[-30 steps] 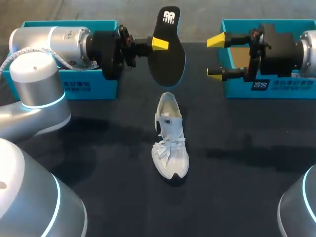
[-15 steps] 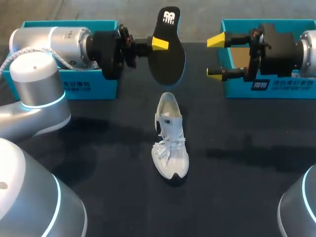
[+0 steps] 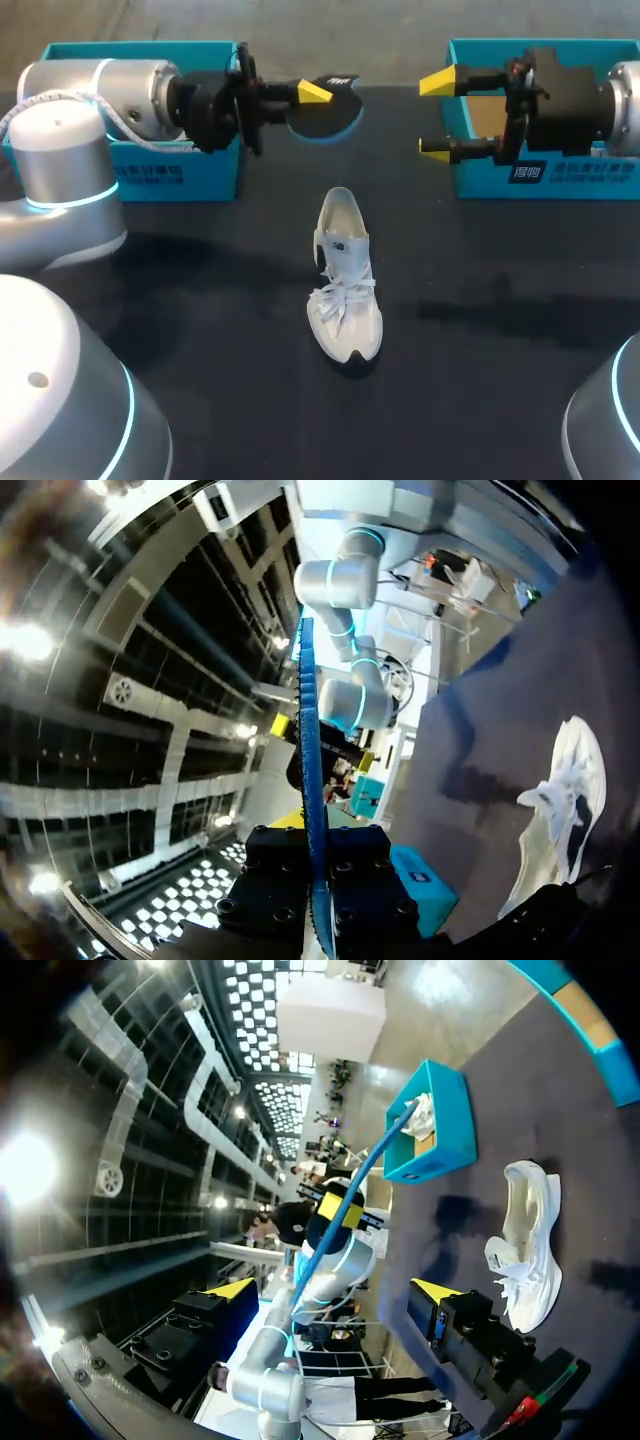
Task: Take the shoe out of the shoebox, open the shoe tongue, remove and reinsert the insole, then place the shoe into the shoebox
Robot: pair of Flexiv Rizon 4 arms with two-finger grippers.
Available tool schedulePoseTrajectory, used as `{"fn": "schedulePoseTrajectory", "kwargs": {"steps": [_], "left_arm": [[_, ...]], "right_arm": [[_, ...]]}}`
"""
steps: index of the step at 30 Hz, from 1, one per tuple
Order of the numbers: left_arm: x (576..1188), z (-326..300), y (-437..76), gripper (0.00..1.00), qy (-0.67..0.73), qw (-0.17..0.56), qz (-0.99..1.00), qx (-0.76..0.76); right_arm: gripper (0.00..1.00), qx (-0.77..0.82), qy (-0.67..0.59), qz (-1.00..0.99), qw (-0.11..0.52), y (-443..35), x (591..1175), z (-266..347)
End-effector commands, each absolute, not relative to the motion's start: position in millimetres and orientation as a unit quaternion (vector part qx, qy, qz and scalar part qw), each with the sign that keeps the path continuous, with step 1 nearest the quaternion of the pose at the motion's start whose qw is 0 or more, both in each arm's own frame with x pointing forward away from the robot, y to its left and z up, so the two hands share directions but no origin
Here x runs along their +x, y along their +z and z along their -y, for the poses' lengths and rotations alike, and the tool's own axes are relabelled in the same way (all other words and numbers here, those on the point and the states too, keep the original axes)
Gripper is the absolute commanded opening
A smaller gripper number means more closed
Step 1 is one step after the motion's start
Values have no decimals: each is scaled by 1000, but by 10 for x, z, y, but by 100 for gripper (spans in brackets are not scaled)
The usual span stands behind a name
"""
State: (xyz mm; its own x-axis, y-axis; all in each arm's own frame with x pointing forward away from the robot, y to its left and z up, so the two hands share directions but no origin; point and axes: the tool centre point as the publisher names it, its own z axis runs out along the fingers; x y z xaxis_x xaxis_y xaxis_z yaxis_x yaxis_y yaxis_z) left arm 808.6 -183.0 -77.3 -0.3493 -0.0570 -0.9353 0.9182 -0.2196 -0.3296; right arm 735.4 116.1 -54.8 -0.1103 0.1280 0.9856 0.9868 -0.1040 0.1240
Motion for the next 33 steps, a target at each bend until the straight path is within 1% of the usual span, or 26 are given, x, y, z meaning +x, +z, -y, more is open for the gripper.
{"fn": "schedulePoseTrajectory", "kwargs": {"steps": [1, 4, 9, 10, 15, 16, 17, 33], "left_arm": [[8099, 1695, -768, 0, -727, 187, -611, 252], [8089, 1656, -761, 0, -740, 149, -619, 217], [8094, 1630, -752, 0, -740, 145, -624, 204], [8091, 1597, -739, 0, -754, 113, -623, 176], [8026, 1590, -703, 0, -775, 33, -621, 113], [8020, 1592, -695, 0, -773, 30, -624, 111], [8017, 1598, -685, 0, -768, 43, -628, 115], [8017, 1598, -685, 0, -768, 43, -628, 115]], "right_arm": [[100, -527, -524, 529, 409, -548, 7355, -1177], [100, -527, -524, 529, 409, -548, 7355, -1177], [100, -527, -524, 529, 409, -548, 7355, -1177], [100, -527, -524, 529, 409, -548, 7355, -1177], [100, -527, -524, 529, 409, -548, 7355, -1177], [100, -527, -524, 529, 409, -548, 7355, -1177], [100, -527, -524, 529, 409, -548, 7355, -1177], [100, -527, -524, 529, 409, -548, 7355, -1177]]}}
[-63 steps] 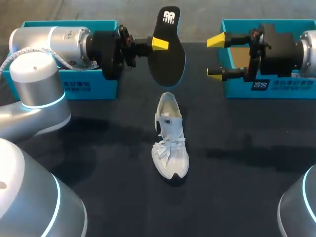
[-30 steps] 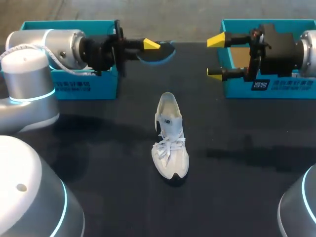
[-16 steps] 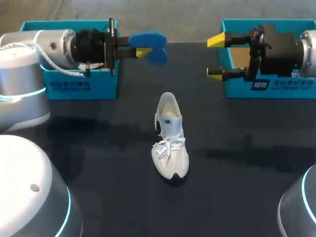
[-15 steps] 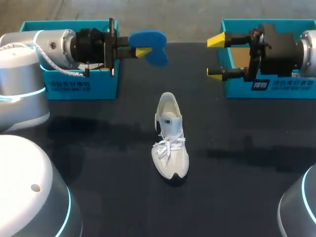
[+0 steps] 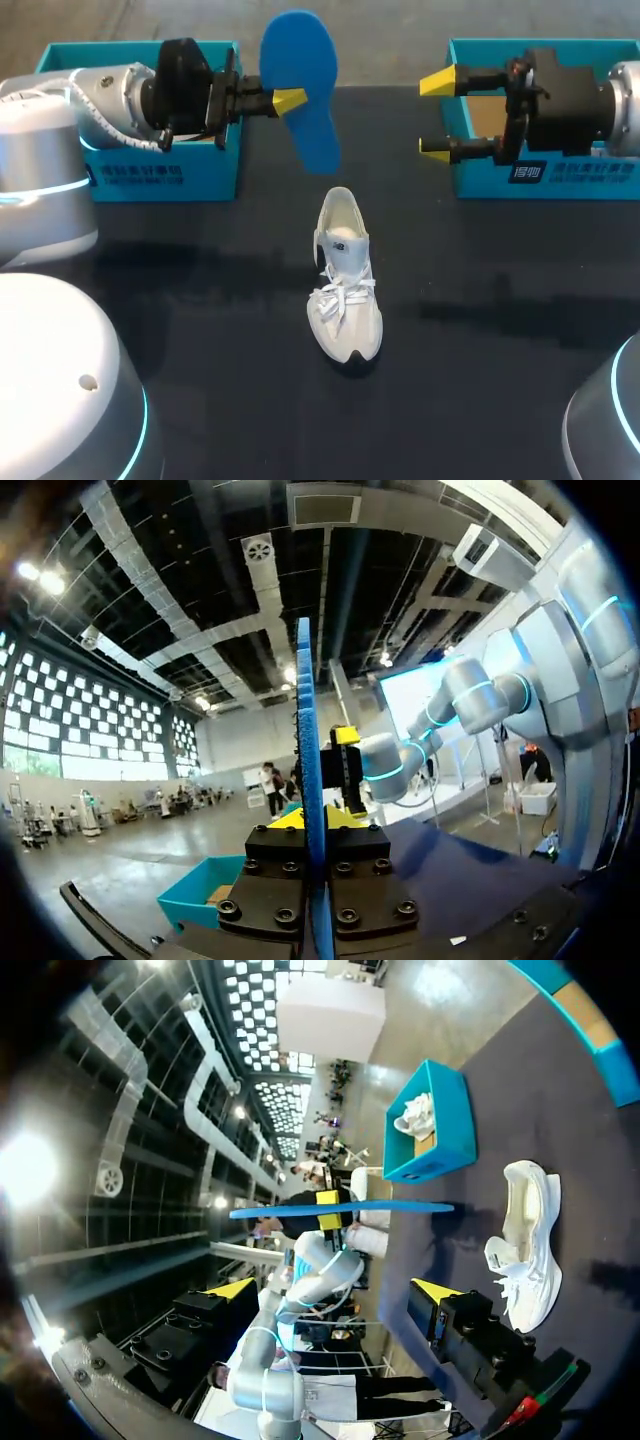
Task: Take the shoe out of the shoebox, open the shoe tongue, remove and reinsert the insole, then place the shoe into the shoebox
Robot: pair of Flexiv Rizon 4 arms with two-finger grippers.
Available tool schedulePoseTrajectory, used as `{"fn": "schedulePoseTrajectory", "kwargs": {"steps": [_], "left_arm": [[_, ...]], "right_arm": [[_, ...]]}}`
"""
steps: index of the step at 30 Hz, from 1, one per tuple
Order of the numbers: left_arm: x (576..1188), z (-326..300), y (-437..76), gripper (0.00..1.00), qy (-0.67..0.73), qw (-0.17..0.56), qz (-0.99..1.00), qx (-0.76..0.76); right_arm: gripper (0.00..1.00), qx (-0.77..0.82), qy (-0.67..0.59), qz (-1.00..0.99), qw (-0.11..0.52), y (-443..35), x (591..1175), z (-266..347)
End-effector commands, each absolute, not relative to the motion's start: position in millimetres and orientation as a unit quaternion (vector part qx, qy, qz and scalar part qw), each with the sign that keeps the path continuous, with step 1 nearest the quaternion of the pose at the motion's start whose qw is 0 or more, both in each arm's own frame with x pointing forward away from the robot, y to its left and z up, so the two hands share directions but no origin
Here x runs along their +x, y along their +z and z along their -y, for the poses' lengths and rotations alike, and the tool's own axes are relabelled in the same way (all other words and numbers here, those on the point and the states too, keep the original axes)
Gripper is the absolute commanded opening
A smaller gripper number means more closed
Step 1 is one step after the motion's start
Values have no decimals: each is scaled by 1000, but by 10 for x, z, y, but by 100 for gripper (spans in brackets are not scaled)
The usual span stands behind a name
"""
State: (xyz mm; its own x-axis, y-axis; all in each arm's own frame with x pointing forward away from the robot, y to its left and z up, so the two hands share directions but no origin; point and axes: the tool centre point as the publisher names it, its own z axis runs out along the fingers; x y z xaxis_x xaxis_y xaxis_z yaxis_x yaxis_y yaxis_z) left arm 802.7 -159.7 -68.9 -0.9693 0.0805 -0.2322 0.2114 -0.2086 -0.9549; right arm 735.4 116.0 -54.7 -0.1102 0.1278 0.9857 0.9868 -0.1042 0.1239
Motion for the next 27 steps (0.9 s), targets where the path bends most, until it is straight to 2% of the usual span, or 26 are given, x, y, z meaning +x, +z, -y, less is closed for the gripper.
{"fn": "schedulePoseTrajectory", "kwargs": {"steps": [1, 3, 10, 18, 22, 27], "left_arm": [[8014, 1609, -674, 0, -766, 22, -633, 107], [8010, 1615, -673, 0, -761, 9, -643, 87], [7937, 1695, -656, 0, -709, -195, -668, -109], [7815, 1700, -660, 0, -638, -354, -625, -278], [7810, 1693, -646, 0, -626, -402, -588, -318], [7820, 1688, -654, 0, -619, -409, -581, -334]], "right_arm": [[100, -527, -524, 529, 409, -548, 7355, -1177], [100, -527, -524, 529, 409, -548, 7355, -1177], [100, -527, -524, 529, 409, -548, 7355, -1177], [100, -527, -524, 529, 409, -548, 7355, -1177], [100, -527, -524, 529, 409, -548, 7355, -1177], [100, -527, -524, 529, 409, -548, 7355, -1177]]}}
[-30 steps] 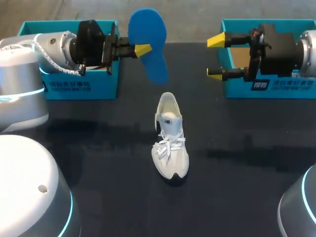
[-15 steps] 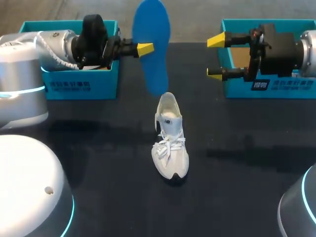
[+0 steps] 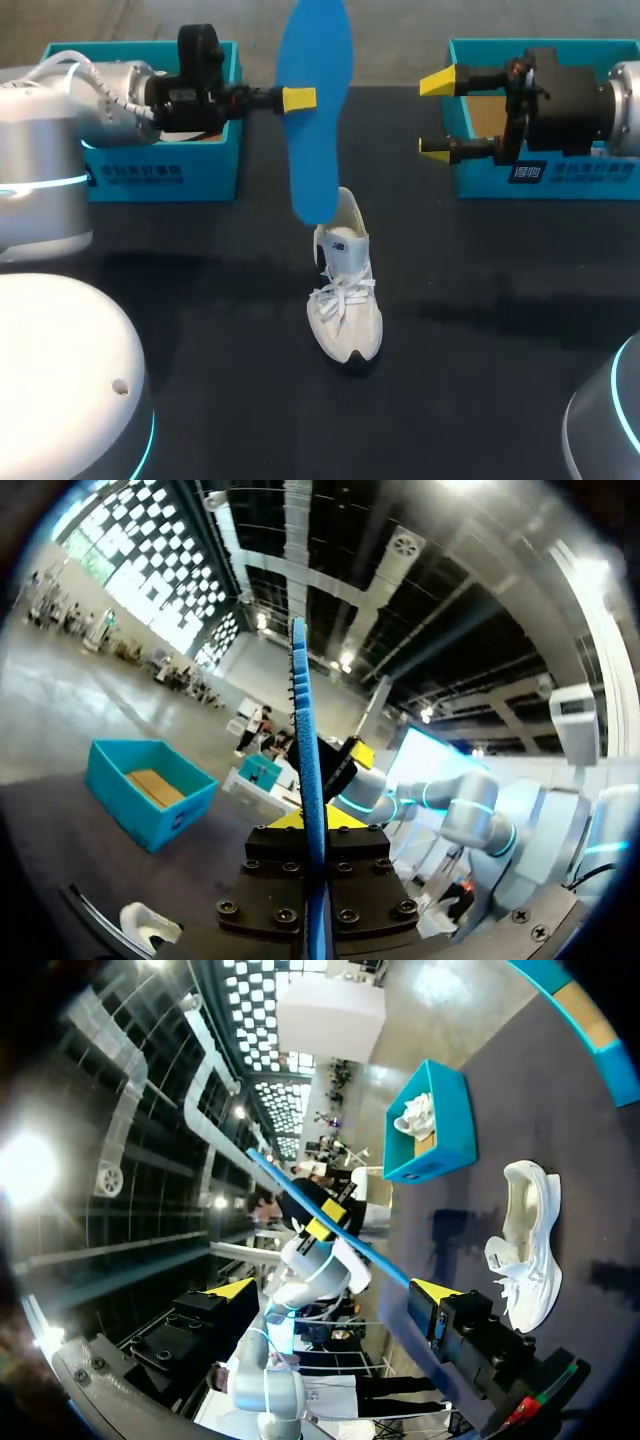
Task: Take the shoe out of the shoebox, open the shoe tongue, remove and reinsert the insole, then place the shoe into the shoebox
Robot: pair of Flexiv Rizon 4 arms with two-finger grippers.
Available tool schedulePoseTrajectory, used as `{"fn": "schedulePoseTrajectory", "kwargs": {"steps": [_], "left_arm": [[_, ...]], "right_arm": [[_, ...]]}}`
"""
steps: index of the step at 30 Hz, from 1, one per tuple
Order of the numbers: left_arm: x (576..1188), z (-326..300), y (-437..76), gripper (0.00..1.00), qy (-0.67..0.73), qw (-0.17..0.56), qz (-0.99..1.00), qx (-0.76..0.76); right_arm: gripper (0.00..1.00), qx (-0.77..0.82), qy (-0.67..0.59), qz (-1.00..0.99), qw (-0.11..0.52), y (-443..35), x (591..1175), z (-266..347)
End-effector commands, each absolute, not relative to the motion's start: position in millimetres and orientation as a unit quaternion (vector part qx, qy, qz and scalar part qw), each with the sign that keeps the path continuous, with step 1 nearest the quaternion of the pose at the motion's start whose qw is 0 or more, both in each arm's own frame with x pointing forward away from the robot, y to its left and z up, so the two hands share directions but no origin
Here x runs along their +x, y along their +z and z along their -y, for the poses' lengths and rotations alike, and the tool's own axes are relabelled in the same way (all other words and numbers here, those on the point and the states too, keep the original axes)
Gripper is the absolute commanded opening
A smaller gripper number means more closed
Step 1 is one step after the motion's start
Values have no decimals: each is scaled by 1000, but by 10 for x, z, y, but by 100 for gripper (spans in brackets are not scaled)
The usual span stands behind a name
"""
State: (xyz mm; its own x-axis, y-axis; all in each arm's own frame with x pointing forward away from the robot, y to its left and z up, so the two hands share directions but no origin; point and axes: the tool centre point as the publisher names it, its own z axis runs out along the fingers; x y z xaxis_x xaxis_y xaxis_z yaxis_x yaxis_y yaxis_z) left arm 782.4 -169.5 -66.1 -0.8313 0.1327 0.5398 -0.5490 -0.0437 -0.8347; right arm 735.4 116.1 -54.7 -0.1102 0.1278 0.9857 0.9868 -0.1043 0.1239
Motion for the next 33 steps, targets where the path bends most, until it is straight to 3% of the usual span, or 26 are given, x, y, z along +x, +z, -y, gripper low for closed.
{"fn": "schedulePoseTrajectory", "kwargs": {"steps": [1, 18, 33], "left_arm": [[7824, 1689, -658, 0, 617, 405, 584, 337], [7830, 1691, -666, 0, 618, 401, 586, 338], [7819, 1842, -1197, 0, 569, 449, 570, 388]], "right_arm": [[100, -527, -524, 529, 409, -548, 7355, -1177], [100, -527, -524, 529, 409, -548, 7355, -1177], [100, -527, -524, 529, 409, -548, 7355, -1177]]}}
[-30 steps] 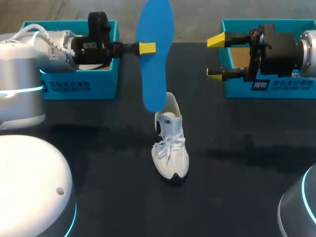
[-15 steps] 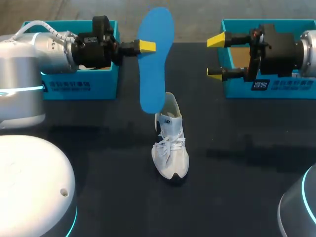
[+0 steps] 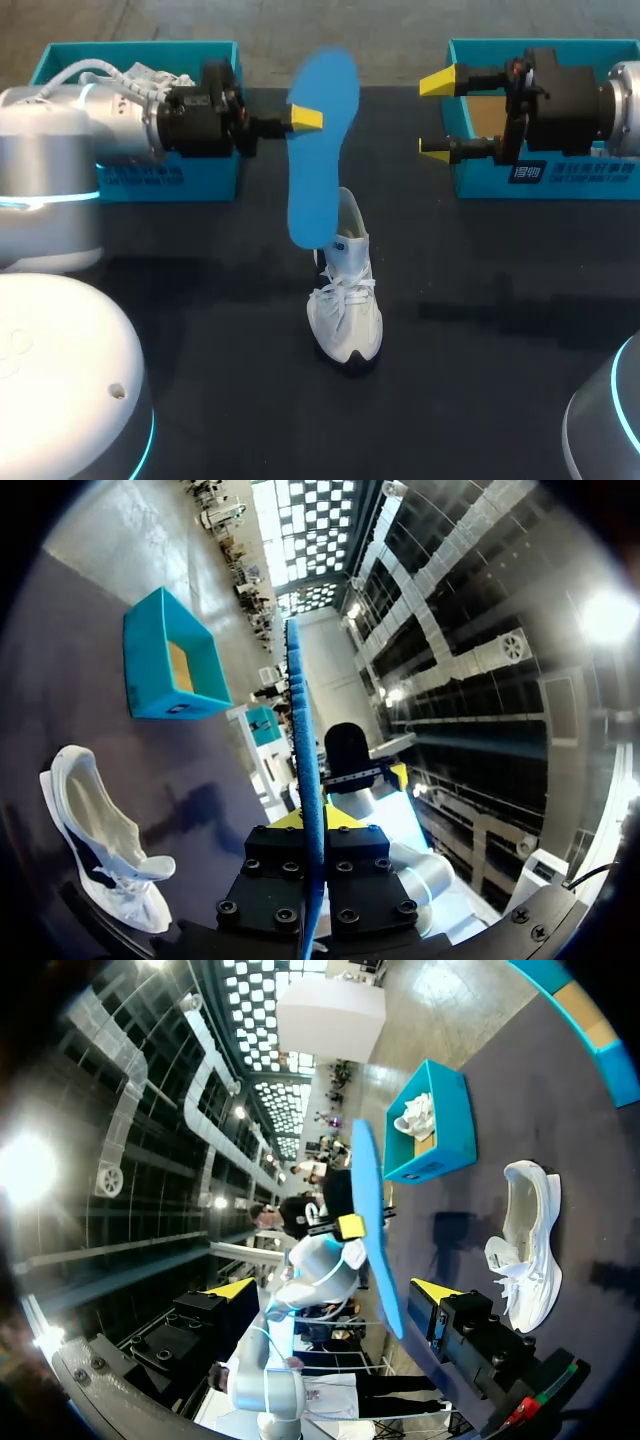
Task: Take the shoe out of the shoebox, open the shoe tongue, remove and reinsert the insole, then place the shoe into the shoebox
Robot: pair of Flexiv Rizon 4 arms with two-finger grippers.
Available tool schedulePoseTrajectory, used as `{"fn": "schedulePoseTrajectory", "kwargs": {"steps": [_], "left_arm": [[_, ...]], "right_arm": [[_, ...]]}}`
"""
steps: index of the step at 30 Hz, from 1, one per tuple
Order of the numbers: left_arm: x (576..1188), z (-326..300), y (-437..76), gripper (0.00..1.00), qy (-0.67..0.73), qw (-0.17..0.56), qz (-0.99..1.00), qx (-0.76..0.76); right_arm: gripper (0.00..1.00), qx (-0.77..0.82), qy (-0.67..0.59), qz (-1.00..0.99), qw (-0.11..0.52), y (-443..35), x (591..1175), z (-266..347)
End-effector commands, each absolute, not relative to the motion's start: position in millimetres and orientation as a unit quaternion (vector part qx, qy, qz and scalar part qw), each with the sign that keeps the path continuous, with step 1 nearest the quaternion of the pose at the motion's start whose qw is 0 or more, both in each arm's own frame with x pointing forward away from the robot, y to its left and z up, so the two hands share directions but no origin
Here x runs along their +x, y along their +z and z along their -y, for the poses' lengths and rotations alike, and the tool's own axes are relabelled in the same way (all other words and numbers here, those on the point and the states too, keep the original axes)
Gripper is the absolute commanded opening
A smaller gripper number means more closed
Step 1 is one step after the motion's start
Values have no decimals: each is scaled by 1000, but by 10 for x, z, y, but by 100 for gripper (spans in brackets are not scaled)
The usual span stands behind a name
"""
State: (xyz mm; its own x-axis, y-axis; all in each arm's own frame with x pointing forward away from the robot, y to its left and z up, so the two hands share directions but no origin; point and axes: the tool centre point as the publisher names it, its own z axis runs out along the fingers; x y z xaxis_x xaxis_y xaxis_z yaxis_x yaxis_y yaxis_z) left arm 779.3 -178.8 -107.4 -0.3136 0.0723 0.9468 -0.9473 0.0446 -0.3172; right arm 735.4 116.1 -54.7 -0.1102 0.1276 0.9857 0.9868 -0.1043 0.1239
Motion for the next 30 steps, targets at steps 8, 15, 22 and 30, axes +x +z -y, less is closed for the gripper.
{"fn": "schedulePoseTrajectory", "kwargs": {"steps": [8, 15, 22, 30], "left_arm": [[7866, 1849, -1277, 0, 561, 472, 547, 403], [7859, 1875, -1229, 0, 564, 474, 542, 403], [7860, 1877, -1226, 0, 561, 473, 539, 412], [7860, 1877, -1226, 0, 561, 473, 539, 412]], "right_arm": [[100, -527, -524, 529, 409, -548, 7355, -1177], [100, -552, -494, 550, 385, -499, 7402, -1251], [100, -571, -477, 562, 362, -448, 7441, -1316], [100, -629, -422, 582, 295, -230, 7415, -1405]]}}
